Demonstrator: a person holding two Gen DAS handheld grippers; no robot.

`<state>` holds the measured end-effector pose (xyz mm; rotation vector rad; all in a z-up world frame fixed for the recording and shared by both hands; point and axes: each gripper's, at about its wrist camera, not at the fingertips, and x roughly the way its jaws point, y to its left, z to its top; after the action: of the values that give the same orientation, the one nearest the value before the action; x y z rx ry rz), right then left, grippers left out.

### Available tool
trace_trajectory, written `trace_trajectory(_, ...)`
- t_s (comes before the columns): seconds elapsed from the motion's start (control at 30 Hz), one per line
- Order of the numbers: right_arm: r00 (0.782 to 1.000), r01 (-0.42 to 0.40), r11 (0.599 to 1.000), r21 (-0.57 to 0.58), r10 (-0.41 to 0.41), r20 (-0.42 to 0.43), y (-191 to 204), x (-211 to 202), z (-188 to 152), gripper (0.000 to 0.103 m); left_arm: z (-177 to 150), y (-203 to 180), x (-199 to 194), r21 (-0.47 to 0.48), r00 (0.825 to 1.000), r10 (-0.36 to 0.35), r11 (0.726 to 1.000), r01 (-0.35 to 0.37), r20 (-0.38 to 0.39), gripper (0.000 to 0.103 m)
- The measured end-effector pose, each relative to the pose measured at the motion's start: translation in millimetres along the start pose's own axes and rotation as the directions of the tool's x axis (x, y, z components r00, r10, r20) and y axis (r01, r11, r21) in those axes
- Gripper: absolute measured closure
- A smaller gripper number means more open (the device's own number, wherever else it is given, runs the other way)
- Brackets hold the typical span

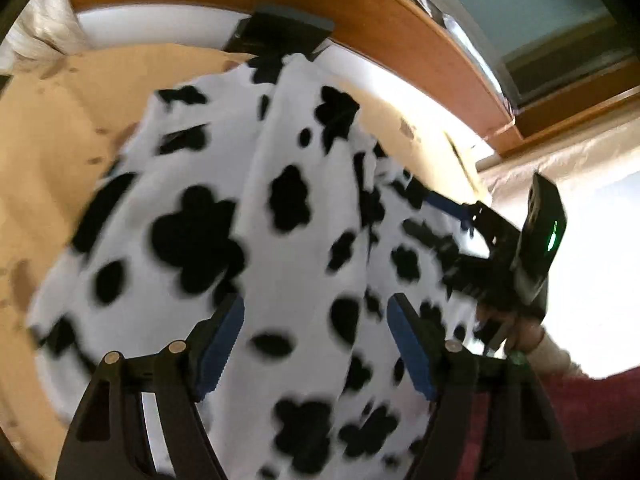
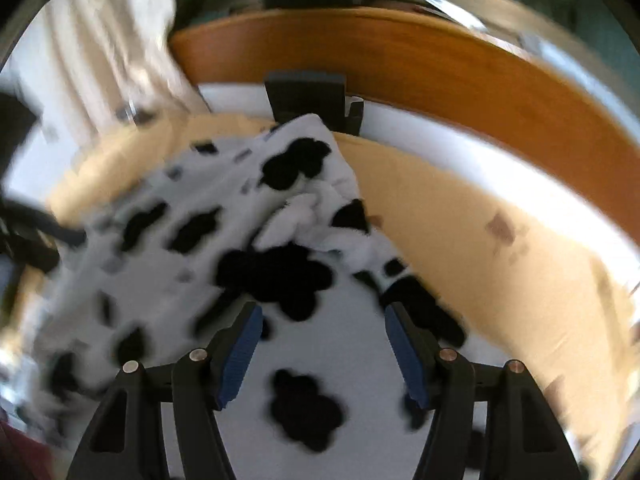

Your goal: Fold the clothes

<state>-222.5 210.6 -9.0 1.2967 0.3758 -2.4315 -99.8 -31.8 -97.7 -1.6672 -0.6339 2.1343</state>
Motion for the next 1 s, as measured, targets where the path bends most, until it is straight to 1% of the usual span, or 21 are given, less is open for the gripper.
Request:
trace_trajectory(0.07, 0.997, 0.074, 0.996, -0.058, -0.074, 0.003, -3.3, 12.4, 2.7, 0.037, 0.5, -1.6, 12.9, -0.024, 1.000, -0.019, 1.000, 0.018, -0.012, 0.025)
trace_trajectory(0.1, 0.997, 0.082, 0.995, -0.057, -0.082, 0.005, -9.1, 16.6, 4.0, 0.037, -4.7, -5.4, 20.1, -0.033, 1.000, -0.022, 0.999, 0.021, -0.015, 0.025)
trace_trajectory(0.2, 0.999, 0.035, 0.999, 0.009, -0.035, 0.008, -34.7, 25.9, 8.9, 0.037, -21.7, 0.1, 26.6, -0.078, 0.999, -0.034, 0.996, 0.032, -0.033, 0.025)
trace_trajectory(0.23, 1.000, 0.017, 1.000, 0.010, -0.017, 0.008, -38.4, 31.4, 11.7, 0.037, -26.7, 3.8, 26.9, -0.094, 0.999, -0.034, 0.995, 0.030, -0.041, 0.025)
trace_trajectory(0.3, 1.000, -0.014, 1.000, -0.023, 0.014, -0.004, -34.1, 43.9, 17.0, 0.036, -36.0, 11.6, 26.7, -0.118, 0.998, -0.022, 0.993, 0.015, -0.058, 0.025)
trace_trajectory(0.43, 0.997, -0.072, 0.992, -0.107, 0.070, -0.020, -16.7, 60.1, 27.5, 0.036, -48.3, 18.9, 22.0, -0.118, 0.997, 0.020, 0.993, -0.028, -0.068, 0.025)
trace_trajectory(0.5, 0.998, -0.069, 0.989, -0.134, 0.068, -0.008, -11.9, 63.2, 33.1, 0.036, -52.4, 20.5, 20.2, -0.121, 0.998, 0.025, 0.992, -0.032, -0.061, 0.025)
trace_trajectory(0.53, 0.999, -0.047, 0.989, -0.137, 0.049, 0.009, -11.4, 64.8, 38.0, 0.036, -53.9, 20.5, 20.4, -0.123, 0.998, 0.028, 0.992, -0.035, -0.056, 0.025)
trace_trajectory(0.57, 0.999, -0.013, 0.992, -0.127, 0.017, 0.031, -12.8, 64.7, 41.4, 0.036, -55.4, 20.5, 20.6, -0.124, 0.998, 0.031, 0.992, -0.037, -0.051, 0.025)
trace_trajectory(0.6, 0.997, 0.047, 0.994, -0.099, -0.042, 0.059, -17.3, 63.4, 44.8, 0.036, -56.5, 19.8, 21.8, -0.120, 0.998, 0.038, 0.992, -0.043, -0.048, 0.025)
trace_trajectory(0.63, 0.989, 0.120, 0.992, -0.038, -0.117, 0.089, -27.5, 60.7, 49.4, 0.036, -57.2, 19.3, 23.1, -0.109, 0.998, 0.042, 0.993, -0.047, -0.047, 0.025)
trace_trajectory(0.67, 0.983, 0.150, 0.988, 0.032, -0.152, 0.106, -39.7, 57.2, 51.9, 0.035, -57.8, 19.0, 24.3, -0.097, 0.998, 0.045, 0.994, -0.049, -0.048, 0.025)
trace_trajectory(0.7, 0.981, 0.147, 0.984, 0.097, -0.158, 0.115, -51.0, 54.2, 52.8, 0.032, -58.3, 18.7, 25.5, -0.084, 0.998, 0.048, 0.995, -0.052, -0.048, 0.024)
trace_trajectory(0.73, 0.981, 0.146, 0.980, 0.133, -0.161, 0.111, -58.4, 54.2, 52.8, 0.027, -58.8, 17.4, 27.9, -0.068, 0.997, 0.053, 0.996, -0.056, -0.048, 0.024)
trace_trajectory(0.77, 0.982, 0.146, 0.978, 0.146, -0.161, 0.096, -62.7, 56.7, 52.2, 0.026, -59.2, 15.8, 30.9, -0.051, 0.997, 0.060, 0.997, -0.062, -0.047, 0.023)
trace_trajectory(0.83, 0.986, 0.148, 0.981, 0.125, -0.156, 0.053, -63.3, 67.5, 48.7, 0.026, -59.2, 9.0, 37.0, 0.004, 0.996, 0.082, 0.997, -0.082, -0.046, 0.020)
trace_trajectory(0.87, 0.989, 0.143, 0.983, 0.112, -0.147, 0.028, -62.8, 73.7, 46.2, 0.027, -60.0, 5.2, 38.8, 0.033, 0.994, 0.094, 0.995, -0.093, -0.049, 0.017)
trace_trajectory(0.9, 0.991, 0.127, 0.985, 0.117, -0.130, 0.018, -64.5, 76.6, 43.9, 0.027, -60.8, 1.4, 40.7, 0.062, 0.993, 0.107, 0.993, -0.104, -0.052, 0.017)
trace_trajectory(0.97, 0.996, 0.085, 0.984, 0.159, -0.087, 0.001, -73.3, 74.1, 42.8, 0.026, -59.8, -3.7, 40.1, 0.079, 0.991, 0.114, 0.991, -0.108, -0.073, 0.017)
trace_trajectory(1.0, 0.998, 0.068, 0.983, 0.171, -0.069, -0.004, -76.8, 69.9, 42.8, 0.026, -60.0, -4.3, 35.7, 0.067, 0.993, 0.090, 0.994, -0.085, -0.082, 0.017)
